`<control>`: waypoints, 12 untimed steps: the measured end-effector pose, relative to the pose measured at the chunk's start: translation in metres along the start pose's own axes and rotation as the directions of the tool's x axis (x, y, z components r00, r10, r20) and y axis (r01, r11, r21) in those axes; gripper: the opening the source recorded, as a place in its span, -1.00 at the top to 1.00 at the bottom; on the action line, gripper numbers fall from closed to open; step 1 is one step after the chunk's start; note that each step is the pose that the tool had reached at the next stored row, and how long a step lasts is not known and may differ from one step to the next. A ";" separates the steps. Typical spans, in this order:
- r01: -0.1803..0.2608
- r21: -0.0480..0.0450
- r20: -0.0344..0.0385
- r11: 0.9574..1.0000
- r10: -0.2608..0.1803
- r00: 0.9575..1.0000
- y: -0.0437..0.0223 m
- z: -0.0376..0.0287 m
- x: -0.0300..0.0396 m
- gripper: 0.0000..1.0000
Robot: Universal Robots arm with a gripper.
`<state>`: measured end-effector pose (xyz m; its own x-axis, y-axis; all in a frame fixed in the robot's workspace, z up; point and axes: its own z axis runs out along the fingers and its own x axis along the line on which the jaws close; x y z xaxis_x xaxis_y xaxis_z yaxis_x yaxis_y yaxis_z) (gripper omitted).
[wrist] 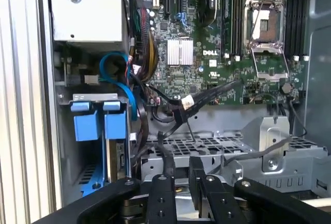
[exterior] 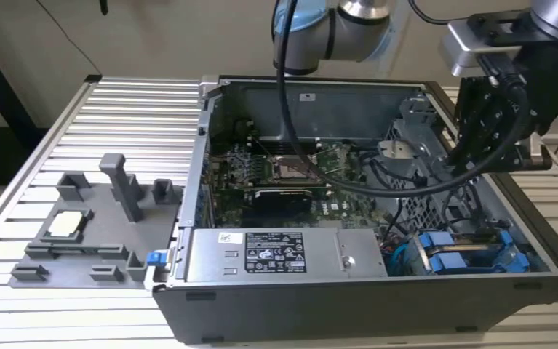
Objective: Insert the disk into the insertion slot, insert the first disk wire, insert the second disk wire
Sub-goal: 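Insert the second disk wire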
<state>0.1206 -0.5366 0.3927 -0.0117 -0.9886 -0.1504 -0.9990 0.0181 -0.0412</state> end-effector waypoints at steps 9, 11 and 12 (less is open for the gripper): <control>0.006 0.026 -0.033 1.000 -0.005 0.999 0.0341 0.0025 -0.0012 0.47; 0.010 0.032 -0.056 0.999 -0.008 0.998 0.0364 0.0032 -0.0030 0.47; 0.012 0.035 -0.068 0.999 -0.010 0.998 0.0375 0.0036 -0.0039 0.47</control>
<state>0.0833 -0.5315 0.3882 -0.0051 -0.9966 -0.0826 -0.9969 0.0115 -0.0776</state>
